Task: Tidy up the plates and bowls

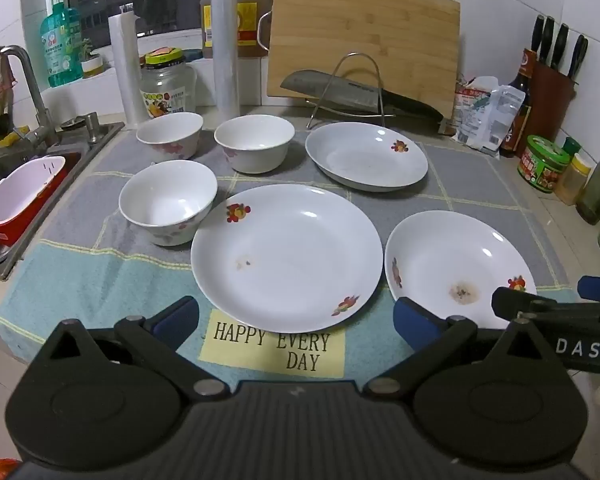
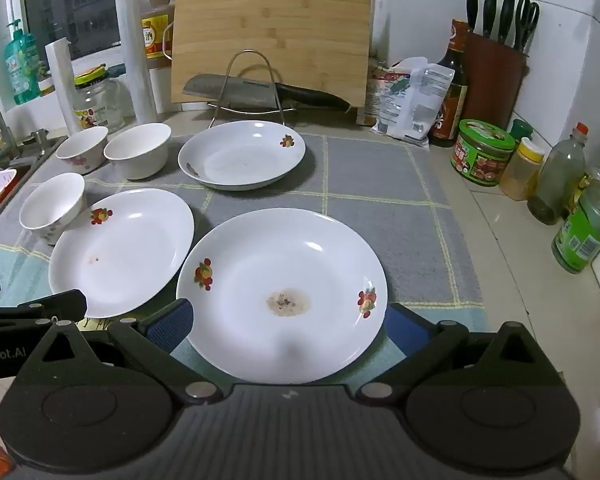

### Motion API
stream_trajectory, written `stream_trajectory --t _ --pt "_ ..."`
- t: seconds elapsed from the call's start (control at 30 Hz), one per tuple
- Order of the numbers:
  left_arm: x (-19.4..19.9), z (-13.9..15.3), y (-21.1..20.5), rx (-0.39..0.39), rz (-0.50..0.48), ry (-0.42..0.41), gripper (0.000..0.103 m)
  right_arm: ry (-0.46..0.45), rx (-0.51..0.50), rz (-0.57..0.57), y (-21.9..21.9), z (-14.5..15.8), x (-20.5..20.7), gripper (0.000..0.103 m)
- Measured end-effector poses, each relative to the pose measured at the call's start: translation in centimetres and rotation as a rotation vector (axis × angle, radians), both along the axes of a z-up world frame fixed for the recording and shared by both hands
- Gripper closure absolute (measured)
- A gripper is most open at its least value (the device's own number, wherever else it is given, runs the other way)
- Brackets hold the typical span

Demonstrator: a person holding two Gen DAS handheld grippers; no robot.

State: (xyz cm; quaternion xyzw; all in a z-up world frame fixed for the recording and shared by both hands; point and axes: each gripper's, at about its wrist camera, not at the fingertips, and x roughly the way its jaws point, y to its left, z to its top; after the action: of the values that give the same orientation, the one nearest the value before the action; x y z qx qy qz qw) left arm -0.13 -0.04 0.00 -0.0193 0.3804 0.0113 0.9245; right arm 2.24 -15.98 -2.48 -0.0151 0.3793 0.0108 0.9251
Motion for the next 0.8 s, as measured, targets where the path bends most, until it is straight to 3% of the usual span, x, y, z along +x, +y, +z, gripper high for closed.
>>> stream_trajectory --t 0.8 --pt "0.11 0.33 0.05 0.013 0.027 0.028 0.001 -0.014 0.010 0.019 -0.01 0.02 -0.08 0.000"
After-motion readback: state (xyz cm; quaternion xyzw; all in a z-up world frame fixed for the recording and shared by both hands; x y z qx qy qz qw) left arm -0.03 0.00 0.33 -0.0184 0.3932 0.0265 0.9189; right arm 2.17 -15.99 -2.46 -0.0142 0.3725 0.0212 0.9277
